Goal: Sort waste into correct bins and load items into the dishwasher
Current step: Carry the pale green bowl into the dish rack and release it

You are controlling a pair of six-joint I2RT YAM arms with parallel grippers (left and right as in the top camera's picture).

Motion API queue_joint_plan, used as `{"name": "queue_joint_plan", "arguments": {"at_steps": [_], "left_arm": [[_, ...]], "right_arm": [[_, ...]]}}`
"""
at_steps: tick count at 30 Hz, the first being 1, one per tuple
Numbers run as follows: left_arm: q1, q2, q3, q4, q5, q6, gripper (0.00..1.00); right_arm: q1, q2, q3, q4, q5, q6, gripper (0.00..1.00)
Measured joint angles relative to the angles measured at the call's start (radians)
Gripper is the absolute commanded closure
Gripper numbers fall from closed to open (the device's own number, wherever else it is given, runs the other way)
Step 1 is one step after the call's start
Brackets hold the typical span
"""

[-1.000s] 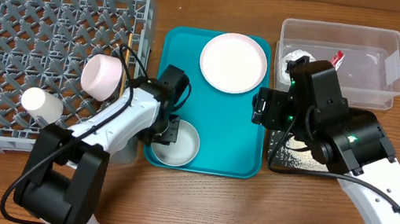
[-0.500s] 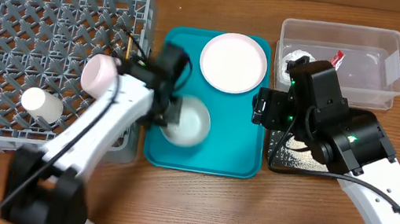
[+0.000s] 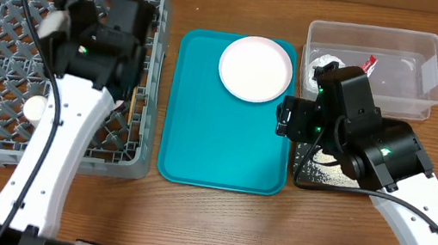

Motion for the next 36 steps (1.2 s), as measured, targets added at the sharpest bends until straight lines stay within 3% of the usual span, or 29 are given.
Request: {"name": "queue_joint_plan", "arguments": {"at_steps": [5,12,18,24,36], "left_arm": [[0.129,0.078,0.0,0.01,-0.069,0.033,0.96],[0.276,0.203,0.0,0.046,-0.035,0.033,0.96],[0.301,0.299,0.0,0.15,-0.022,0.052,0.96],[0.306,0.407,0.0,0.248,-0.033,0.157,0.96],[0.312,0.431,0.0,0.289,-0.064,0.245,0.96]], "right_arm": [[0.0,0.0,0.0,-0.005,0.0,0.0,0.17],[0.0,0.0,0.0,-0.005,0.0,0.0,0.17],[0.0,0.0,0.0,-0.007,0.0,0.0,0.17],[0.0,0.0,0.0,-0.016,0.0,0.0,0.17],[0.0,0.0,0.0,-0.025,0.0,0.0,0.17]]}}
